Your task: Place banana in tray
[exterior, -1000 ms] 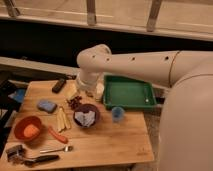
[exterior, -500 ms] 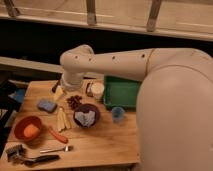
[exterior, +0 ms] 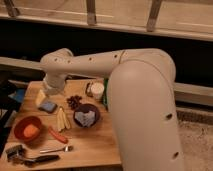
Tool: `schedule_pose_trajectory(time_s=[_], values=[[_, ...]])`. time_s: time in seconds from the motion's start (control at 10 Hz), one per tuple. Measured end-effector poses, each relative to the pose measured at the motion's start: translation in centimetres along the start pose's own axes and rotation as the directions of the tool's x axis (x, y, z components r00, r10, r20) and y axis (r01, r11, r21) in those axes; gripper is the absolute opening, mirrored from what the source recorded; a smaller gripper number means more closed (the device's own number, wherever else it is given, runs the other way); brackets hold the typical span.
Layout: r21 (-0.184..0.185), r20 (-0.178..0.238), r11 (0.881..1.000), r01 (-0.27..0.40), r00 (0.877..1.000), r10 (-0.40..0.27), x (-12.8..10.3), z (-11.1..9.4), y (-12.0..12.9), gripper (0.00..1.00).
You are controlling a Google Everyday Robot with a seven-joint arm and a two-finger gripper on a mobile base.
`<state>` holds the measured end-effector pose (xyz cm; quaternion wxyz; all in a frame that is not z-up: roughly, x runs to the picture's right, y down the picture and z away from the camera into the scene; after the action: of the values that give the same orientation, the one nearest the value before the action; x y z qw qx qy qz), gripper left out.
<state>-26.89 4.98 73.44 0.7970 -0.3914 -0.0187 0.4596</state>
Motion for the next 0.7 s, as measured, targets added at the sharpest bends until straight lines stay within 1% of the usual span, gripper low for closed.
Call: schedule_pose_trajectory(time_s=[0.1, 0.3, 0.4, 0.7], values=[[-0.008, -0.011, 1.000, -0.001, 1.000, 0.001, 0.1, 1.0, -0.3, 0.80], [-0.042, -0.036, 0.999, -0.020, 0.999, 0.018, 0.5, 4.1, -0.9, 0.80], [-0.049, -0.038, 0.998, -0.025, 0.999, 0.023, 0.7, 4.5, -1.1, 0.80], [-0.049, -0.038, 0.998, -0.024, 0.999, 0.022, 0.6, 4.4, -1.1, 0.80]])
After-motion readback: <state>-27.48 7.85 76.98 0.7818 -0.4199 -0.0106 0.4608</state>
